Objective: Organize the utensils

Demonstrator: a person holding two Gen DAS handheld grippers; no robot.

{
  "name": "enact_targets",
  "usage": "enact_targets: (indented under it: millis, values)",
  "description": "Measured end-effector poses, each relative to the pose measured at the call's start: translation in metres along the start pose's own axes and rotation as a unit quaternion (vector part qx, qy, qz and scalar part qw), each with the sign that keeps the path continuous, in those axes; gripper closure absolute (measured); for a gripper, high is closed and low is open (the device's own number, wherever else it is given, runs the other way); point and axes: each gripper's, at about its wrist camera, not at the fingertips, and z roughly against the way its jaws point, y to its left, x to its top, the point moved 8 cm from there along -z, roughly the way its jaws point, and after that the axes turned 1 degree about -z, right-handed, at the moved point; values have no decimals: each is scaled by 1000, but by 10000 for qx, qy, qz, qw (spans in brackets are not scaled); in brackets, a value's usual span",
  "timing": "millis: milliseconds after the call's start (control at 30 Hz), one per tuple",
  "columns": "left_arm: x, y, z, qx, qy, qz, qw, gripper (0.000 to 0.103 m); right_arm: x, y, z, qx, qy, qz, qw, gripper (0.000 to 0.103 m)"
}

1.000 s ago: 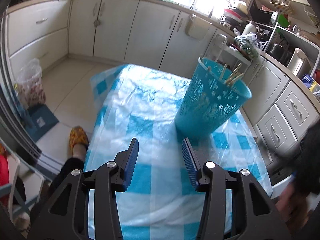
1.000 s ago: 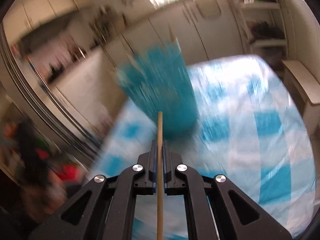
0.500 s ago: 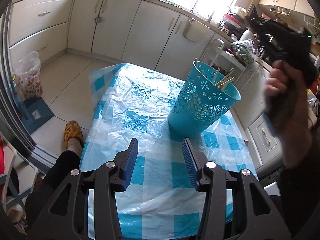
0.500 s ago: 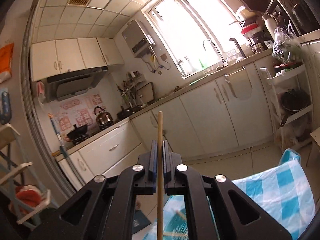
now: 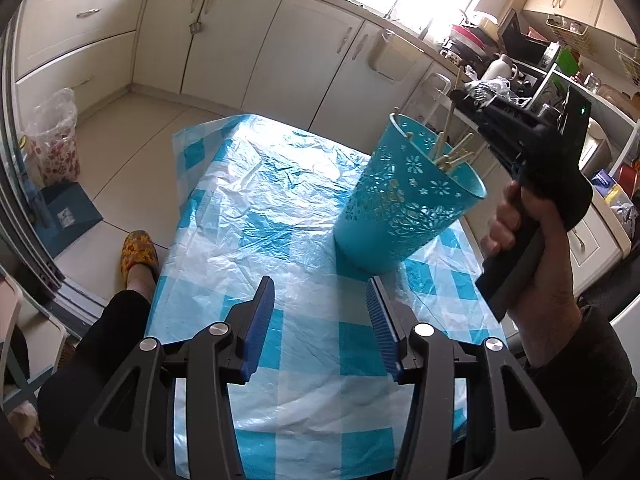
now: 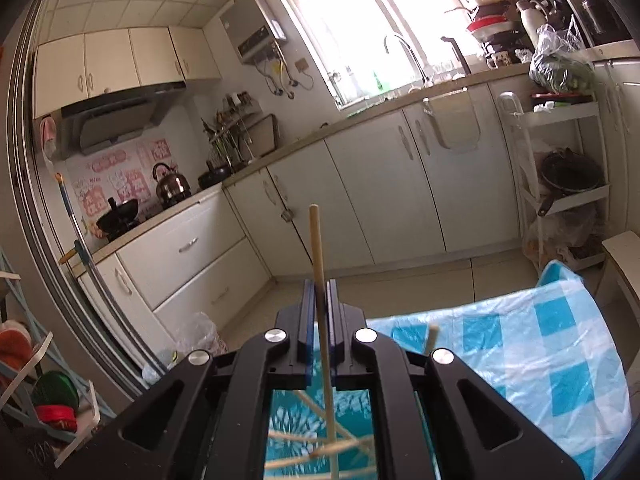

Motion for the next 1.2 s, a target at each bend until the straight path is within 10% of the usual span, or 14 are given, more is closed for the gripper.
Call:
enact_targets:
  millis: [300,567,1200]
  values:
    - [4,-25,40,77,-134,-233,9996,28,-23,13,91,7,206,-48,9998,72]
    - [-3,-56,93,342,-369,-729,9961,9,-55,26,196,-761,261,-435,9958,14]
    - [-44,-108,225,998,-975,-1547,9781,8,-56,135,340,-1112,-683,114,9914,8]
